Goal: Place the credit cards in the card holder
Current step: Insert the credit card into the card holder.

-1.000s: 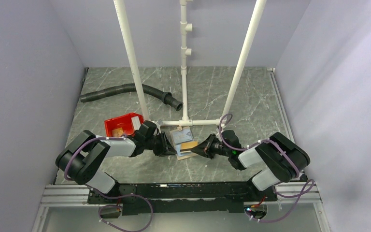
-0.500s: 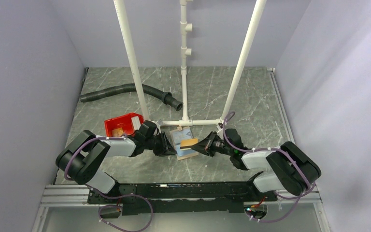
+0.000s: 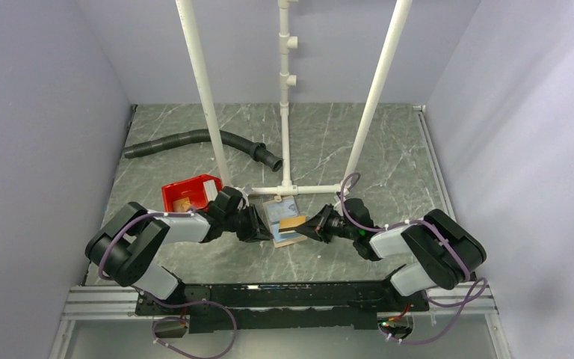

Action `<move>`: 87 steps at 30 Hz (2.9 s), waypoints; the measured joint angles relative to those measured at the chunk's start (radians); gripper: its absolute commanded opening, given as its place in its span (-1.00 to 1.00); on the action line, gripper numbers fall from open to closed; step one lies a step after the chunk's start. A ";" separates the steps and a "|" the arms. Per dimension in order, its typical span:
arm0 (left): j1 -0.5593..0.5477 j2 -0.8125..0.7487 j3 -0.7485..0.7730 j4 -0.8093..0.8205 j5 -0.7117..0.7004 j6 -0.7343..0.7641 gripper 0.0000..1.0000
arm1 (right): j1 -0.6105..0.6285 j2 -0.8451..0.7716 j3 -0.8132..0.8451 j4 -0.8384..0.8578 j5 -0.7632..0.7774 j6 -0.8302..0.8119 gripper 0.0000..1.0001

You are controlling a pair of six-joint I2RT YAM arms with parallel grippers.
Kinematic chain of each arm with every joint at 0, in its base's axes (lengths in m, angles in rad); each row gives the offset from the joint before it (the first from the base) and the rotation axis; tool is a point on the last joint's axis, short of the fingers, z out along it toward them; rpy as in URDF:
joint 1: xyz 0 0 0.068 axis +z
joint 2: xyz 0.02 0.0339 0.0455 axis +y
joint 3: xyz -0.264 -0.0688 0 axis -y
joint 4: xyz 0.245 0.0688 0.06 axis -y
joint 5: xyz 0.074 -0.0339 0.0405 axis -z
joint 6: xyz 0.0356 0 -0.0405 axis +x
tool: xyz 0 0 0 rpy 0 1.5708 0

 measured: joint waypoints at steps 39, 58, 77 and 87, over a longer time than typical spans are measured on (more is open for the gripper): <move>0.000 -0.014 0.000 -0.024 -0.007 0.011 -0.51 | 0.034 0.351 0.093 0.278 -0.007 0.132 -0.90; 0.003 -0.193 0.217 -0.373 -0.071 0.191 -0.26 | -0.035 0.425 0.110 0.328 -0.163 0.045 -0.40; 0.025 -0.003 0.304 -0.295 -0.040 0.194 -0.27 | -0.089 0.336 0.064 0.232 -0.158 0.035 -0.70; 0.026 0.029 0.383 -0.316 -0.119 0.238 -0.15 | -0.089 0.383 0.081 0.294 -0.163 0.053 -0.85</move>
